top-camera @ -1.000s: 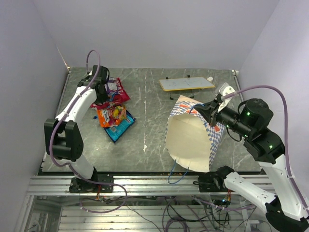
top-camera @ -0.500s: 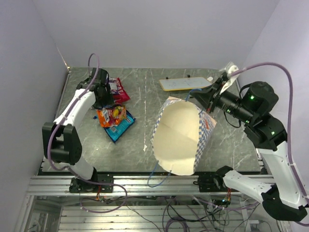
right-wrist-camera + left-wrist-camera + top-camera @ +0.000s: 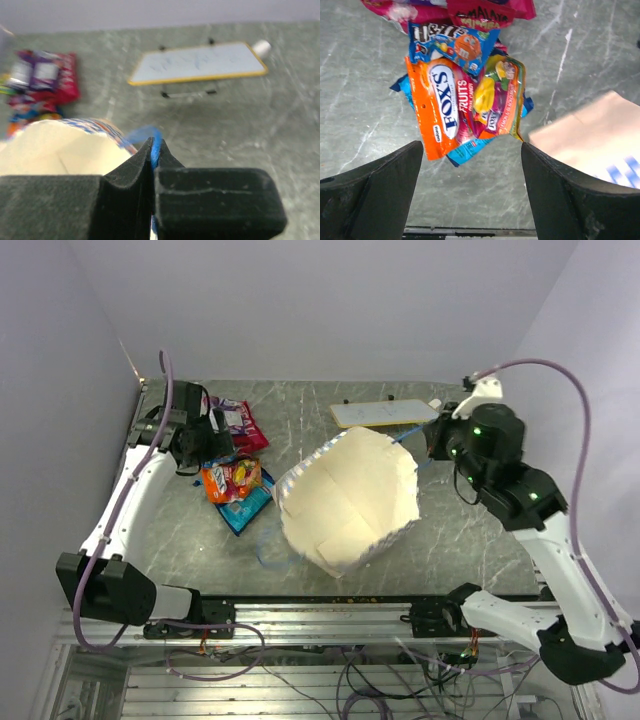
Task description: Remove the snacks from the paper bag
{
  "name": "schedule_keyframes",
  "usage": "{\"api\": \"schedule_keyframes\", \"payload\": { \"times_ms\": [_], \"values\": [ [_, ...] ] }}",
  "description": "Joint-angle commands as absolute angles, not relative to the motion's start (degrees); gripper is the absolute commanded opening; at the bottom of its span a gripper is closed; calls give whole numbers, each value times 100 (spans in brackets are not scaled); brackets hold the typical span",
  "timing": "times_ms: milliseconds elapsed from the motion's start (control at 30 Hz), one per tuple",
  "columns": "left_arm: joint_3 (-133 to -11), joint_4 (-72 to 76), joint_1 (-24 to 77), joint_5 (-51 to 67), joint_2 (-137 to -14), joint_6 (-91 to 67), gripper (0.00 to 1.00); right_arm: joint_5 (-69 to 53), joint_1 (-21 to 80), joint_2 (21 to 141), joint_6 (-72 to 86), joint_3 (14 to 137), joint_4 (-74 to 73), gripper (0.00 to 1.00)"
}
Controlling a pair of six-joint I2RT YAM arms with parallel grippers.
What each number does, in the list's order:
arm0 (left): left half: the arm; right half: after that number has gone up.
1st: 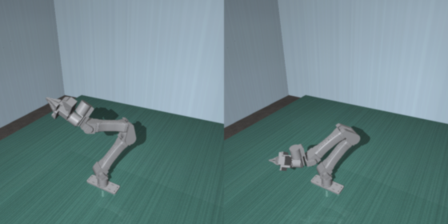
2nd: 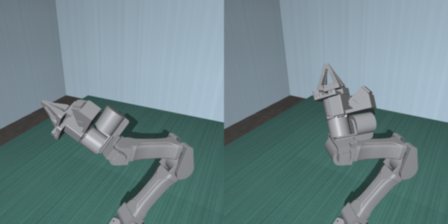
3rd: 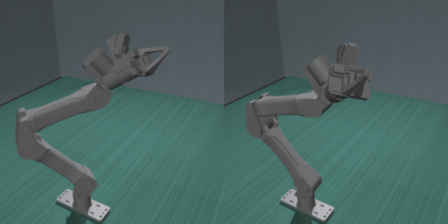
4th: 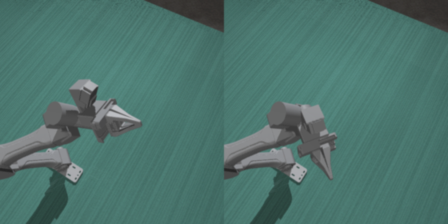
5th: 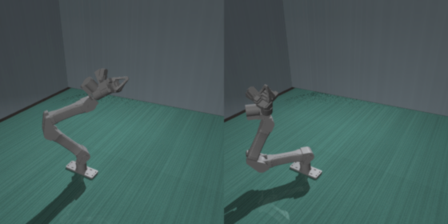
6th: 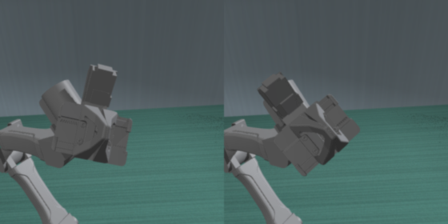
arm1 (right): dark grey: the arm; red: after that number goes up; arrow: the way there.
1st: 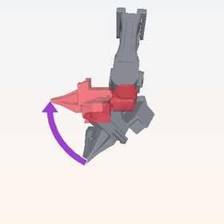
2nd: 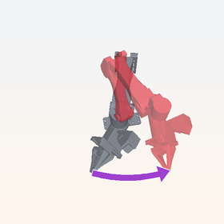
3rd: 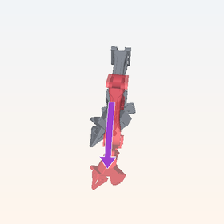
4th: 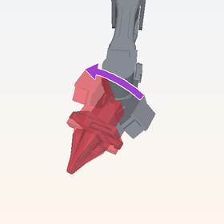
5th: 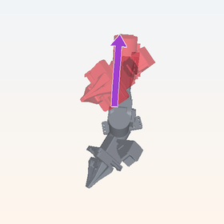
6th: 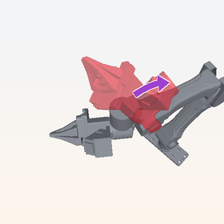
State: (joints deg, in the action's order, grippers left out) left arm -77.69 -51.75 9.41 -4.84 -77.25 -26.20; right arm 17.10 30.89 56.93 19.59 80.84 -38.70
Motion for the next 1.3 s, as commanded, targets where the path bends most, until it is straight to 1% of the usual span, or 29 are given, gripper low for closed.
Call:
{"api": "schedule_keyframes", "payload": {
  "times_ms": [0, 100, 333, 400, 433, 500, 567, 600, 667, 767, 867, 933, 1067, 1200, 1267],
  "values": [
    [-8061, -5489, 914, 309, -7503, -2675, 89, 2785, 3040, 5920, 1694, 7748, -4197, 0],
    [-8226, -5503, 922, 622, -7351, -2711, 90, 2647, 2980, 5898, 1632, 7645, -4195, 0],
    [-8663, -5401, 997, 929, -7146, -2944, 92, 2207, 2979, 5768, 1760, 7631, -4139, 0],
    [-8908, -5418, 1010, 888, -7150, -2975, 92, 1979, 2979, 5716, 1720, 7675, -4137, 7],
    [-9061, -5454, 1008, 861, -7160, -2959, 92, 1937, 2979, 5717, 1727, 7739, -4212, 12],
    [-9432, -5562, 1005, 733, -7201, -2911, 92, 1910, 2979, 5687, 1717, 7886, -4378, 28],
    [-9821, -5687, 1007, 600, -7251, -2872, 92, 1883, 2979, 5598, 1689, 8034, -4497, 50],
    [-10025, -5706, 1006, 590, -7268, -2863, 92, 1904, 2979, 5534, 1699, 8134, -4559, 63],
    [-10409, -5642, 1008, 635, -7237, -2913, 92, 2005, 2979, 5380, 1800, 8439, -4718, 99],
    [-10829, -5202, 1008, 824, -7093, -3127, 91, 2218, 2979, 5264, 2091, 9231, -5077, 100],
    [-11180, -4723, 1002, 958, -6889, -3287, 92, 1868, 2979, 5150, 1789, 9928, -5293, 100],
    [-11414, -4516, 1004, 926, -6749, -3288, 94, 1704, 2979, 4988, 1588, 10184, -5230, 100],
    [-11628, -4195, 1009, 493, -6320, -3093, 97, 2112, 2979, 4748, 1871, 10577, -5231, 100],
    [-11585, -4030, 1007, -221, -5845, -2714, 97, 2909, 2977, 4788, 2411, 11040, -5544, 100],
    [-11509, -4038, 1007, -535, -5658, -2558, 96, 3046, 2974, 4877, 2512, 11251, -5692, 100]
  ]
}}
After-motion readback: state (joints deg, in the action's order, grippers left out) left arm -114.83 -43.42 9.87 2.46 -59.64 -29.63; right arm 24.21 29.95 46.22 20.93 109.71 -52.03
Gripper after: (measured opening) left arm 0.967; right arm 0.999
